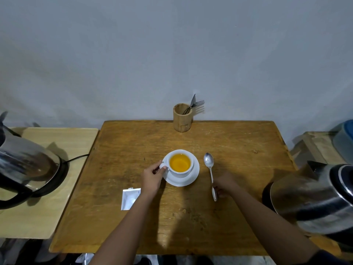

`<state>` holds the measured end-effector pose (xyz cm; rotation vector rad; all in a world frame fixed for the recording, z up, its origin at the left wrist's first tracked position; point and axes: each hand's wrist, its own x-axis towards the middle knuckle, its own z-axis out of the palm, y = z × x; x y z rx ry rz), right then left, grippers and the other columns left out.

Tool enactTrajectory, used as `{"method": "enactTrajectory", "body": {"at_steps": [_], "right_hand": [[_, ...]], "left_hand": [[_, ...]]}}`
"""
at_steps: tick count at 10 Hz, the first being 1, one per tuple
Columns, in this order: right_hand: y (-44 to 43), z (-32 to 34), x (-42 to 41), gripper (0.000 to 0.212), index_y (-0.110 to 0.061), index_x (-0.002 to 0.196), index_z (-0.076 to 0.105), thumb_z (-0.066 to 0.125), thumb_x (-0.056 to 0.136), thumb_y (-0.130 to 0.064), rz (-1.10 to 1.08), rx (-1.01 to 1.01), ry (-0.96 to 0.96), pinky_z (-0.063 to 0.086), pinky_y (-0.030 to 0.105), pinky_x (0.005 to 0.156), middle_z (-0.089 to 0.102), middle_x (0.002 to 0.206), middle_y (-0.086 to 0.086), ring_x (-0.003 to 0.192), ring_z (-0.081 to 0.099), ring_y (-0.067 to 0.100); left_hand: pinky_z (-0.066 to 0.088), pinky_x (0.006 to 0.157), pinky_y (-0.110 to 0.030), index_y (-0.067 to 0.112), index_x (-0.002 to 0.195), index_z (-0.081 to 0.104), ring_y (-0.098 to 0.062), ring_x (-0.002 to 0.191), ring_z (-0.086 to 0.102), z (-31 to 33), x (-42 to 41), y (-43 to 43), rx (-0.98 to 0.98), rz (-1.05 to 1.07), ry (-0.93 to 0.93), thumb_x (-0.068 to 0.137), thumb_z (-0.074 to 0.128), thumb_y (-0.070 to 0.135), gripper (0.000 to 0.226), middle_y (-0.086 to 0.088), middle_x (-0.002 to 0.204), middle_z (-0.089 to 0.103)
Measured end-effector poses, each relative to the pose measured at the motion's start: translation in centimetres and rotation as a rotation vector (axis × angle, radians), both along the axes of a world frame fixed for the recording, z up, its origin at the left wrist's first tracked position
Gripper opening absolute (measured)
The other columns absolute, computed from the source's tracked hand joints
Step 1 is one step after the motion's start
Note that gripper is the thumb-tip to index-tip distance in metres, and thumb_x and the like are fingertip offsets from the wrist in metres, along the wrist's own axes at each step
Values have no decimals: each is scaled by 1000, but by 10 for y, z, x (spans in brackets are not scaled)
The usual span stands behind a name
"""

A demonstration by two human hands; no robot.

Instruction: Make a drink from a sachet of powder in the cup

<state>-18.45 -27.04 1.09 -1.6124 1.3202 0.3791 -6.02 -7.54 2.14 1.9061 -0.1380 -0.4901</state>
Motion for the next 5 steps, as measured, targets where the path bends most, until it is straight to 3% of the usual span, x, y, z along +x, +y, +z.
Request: {"method": "enactTrajectory", "body": {"at_steps": [2, 3, 5], "right_hand": [[-4, 2, 0, 13, 0, 70, 58, 63, 82, 1, 27, -16, 30, 55, 31, 54, 63, 70, 15, 60, 63, 24], [-3, 4, 0, 16, -3, 69, 56, 63, 83, -1, 67, -68, 46, 51, 26, 47, 63, 68, 13, 55, 61, 20], [0, 4, 2, 23, -4, 64, 56, 57, 86, -10, 69, -113, 23, 47, 24, 42, 61, 61, 11, 49, 58, 18]], "left_hand": [[40, 85, -24, 4, 124, 57, -10, 103, 52, 2, 0, 0, 3, 4, 0, 86, 61, 11, 38, -12, 126, 62], [42, 84, -25, 6, 123, 58, -11, 102, 54, -1, 1, 0, -4, 7, 8, 86, 62, 12, 38, -11, 124, 63], [41, 75, -9, 8, 122, 59, -10, 100, 54, -3, -6, 6, -27, 55, -40, 89, 57, 13, 33, 1, 113, 60]]}}
